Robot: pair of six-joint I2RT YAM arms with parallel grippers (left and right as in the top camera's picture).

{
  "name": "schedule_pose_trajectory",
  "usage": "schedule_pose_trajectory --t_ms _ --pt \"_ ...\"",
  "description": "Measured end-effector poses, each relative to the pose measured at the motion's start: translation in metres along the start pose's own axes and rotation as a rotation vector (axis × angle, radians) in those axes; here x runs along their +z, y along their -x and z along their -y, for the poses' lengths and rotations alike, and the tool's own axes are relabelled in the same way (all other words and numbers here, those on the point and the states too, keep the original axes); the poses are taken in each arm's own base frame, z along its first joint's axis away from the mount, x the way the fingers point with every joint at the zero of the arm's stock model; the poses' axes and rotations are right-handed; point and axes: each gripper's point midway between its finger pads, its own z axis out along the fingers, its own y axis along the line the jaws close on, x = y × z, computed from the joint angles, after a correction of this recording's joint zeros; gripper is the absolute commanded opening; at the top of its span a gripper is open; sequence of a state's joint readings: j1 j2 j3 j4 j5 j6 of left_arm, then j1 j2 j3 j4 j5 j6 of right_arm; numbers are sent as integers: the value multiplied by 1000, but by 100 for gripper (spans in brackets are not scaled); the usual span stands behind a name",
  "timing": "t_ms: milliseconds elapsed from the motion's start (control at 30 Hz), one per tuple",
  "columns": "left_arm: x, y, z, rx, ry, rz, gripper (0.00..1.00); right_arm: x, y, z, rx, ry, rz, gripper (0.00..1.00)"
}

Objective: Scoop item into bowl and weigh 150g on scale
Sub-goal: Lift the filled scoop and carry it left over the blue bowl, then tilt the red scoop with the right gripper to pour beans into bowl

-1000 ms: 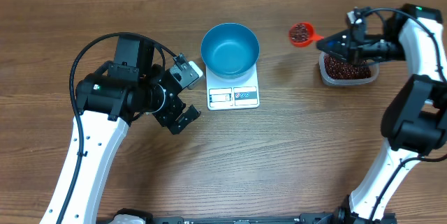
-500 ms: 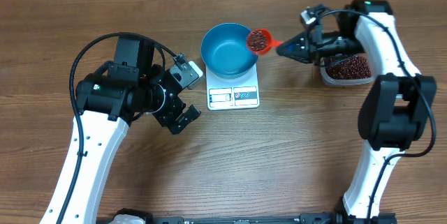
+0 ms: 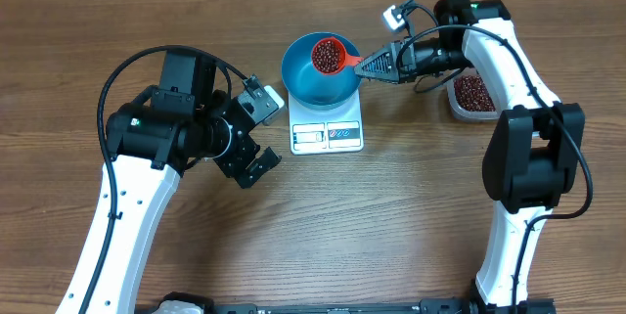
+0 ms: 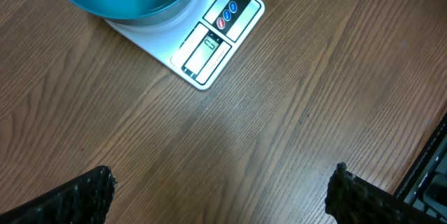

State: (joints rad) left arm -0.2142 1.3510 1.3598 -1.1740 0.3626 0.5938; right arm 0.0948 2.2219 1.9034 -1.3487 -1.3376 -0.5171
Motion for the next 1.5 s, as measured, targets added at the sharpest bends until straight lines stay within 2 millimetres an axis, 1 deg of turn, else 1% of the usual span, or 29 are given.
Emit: schedule_pose_trajectory --t_ms 100,233,400,633,767,1000,1133,1233,1367,1500 --pt "0 0 0 0 0 0 100 5 1 9 -53 -48 -21 4" --pt "0 0 0 0 0 0 100 8 2 26 -97 -143 -52 4" --pt "0 0 0 0 0 0 100 5 5 49 -96 -273 -70 4" --pt "0 0 0 0 0 0 100 1 2 69 -86 -393 -102 4" --pt "0 0 0 0 0 0 99 5 -3 78 -82 -468 -140 4" --pt "0 0 0 0 0 0 100 26 -14 82 -99 -534 -214 4" --pt "0 0 0 0 0 0 100 32 -16 84 -97 -577 -236 4" --pt "0 0 0 0 0 0 100 37 -13 84 -113 -612 -248 4" --pt "0 0 0 0 0 0 100 42 -4 77 -146 -637 -246 4" --pt "0 0 0 0 0 0 100 41 0 77 -154 -683 -247 4"
